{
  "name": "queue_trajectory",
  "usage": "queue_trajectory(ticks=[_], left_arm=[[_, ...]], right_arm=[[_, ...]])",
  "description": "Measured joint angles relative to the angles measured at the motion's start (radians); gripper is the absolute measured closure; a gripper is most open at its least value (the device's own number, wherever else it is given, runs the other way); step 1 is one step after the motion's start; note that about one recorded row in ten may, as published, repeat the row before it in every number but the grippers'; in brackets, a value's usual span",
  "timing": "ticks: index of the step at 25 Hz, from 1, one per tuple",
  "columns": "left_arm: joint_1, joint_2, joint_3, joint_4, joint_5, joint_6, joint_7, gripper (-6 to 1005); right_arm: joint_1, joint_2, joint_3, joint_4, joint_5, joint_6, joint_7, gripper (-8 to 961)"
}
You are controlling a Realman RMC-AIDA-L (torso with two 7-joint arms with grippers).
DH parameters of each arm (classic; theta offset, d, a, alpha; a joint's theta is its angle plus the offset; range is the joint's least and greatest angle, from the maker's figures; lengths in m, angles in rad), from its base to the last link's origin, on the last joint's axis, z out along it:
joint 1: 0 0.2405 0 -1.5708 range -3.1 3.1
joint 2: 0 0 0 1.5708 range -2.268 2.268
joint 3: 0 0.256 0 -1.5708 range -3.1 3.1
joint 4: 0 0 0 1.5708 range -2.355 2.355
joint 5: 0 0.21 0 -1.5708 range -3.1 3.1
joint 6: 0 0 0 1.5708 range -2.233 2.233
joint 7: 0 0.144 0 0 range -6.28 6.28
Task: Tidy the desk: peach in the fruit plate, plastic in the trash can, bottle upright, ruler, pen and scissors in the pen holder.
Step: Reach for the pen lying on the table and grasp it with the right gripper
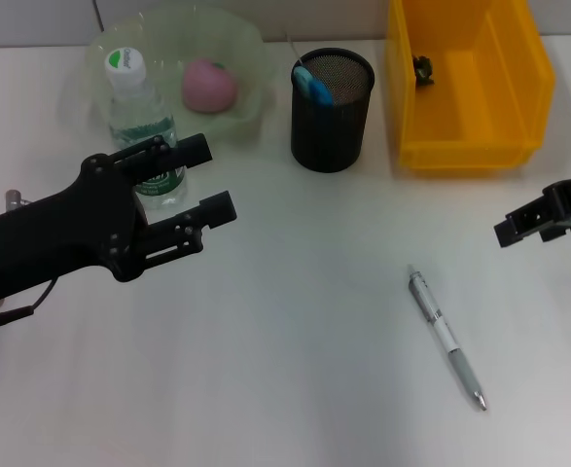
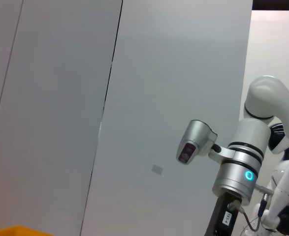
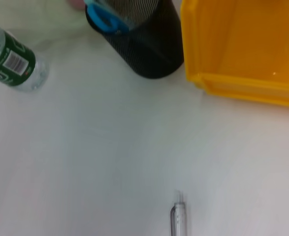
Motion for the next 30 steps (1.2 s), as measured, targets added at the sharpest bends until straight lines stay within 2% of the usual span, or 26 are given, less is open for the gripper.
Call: queue_trajectory(ticks=[10,22,30], left_arm=[[0.000,-0.002,0.000,-0.002,0.001,-0.002,0.005,299],[0.001,-0.002,0.000,-0.003,0.000,-0.009,0.006,299],[0.000,-0.003,0.000,-0.003,0.000,-0.019,0.007,299]], right_arm=[[0.022,0.002,-0.069,0.109,-0.037,0.055,-0.010,372],[0.118,0.001,-0.168,0.330,-0.037,0.202,-0.024,372],[0.149,0.002,-0.182,0.410,-0.037,0.233,-0.031,371]])
